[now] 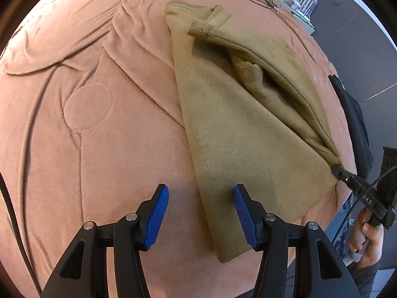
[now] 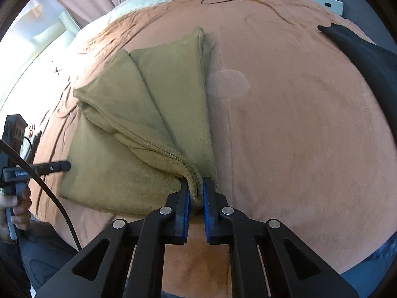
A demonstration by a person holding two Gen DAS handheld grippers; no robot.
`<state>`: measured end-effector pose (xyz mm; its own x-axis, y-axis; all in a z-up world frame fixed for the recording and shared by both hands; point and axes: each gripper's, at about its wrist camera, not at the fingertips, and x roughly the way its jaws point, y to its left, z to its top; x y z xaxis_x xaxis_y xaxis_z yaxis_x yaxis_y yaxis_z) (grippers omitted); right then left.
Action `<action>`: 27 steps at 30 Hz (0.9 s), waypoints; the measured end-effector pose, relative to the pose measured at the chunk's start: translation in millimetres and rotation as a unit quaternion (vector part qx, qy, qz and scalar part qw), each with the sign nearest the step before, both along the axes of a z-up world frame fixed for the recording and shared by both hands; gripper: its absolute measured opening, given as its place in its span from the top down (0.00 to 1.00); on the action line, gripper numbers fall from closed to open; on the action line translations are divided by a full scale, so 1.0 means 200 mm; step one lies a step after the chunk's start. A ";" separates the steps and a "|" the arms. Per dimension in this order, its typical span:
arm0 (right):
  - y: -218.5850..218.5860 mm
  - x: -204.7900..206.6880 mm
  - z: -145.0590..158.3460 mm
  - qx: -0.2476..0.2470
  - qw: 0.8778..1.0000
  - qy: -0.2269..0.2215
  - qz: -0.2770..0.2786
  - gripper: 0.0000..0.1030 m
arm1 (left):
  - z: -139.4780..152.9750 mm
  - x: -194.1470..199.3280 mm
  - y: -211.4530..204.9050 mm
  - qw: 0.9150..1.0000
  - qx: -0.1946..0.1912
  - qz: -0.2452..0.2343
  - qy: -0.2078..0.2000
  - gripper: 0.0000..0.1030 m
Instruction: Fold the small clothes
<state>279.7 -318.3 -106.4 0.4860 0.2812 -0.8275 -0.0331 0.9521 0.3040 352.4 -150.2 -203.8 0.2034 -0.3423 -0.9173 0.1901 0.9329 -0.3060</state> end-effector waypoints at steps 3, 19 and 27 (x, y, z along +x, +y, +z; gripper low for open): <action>0.02 0.00 0.06 -0.024 1.000 -0.001 0.008 0.84 | 0.00 0.00 0.00 1.000 -0.009 0.008 -0.011 0.45; 0.58 0.18 0.35 -0.148 0.973 -0.081 0.160 0.43 | 0.02 0.04 0.21 0.991 -0.066 0.101 -0.057 0.69; 0.84 0.34 0.29 -0.184 0.957 -0.085 0.208 0.47 | 0.07 0.02 0.34 0.980 -0.089 0.158 -0.077 0.71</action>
<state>347.4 -149.6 -49.4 0.5321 0.1832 -0.8266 -0.4512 0.8875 -0.0937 357.2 -81.6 -190.5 0.4569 -0.3915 -0.7988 -0.0430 0.8872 -0.4594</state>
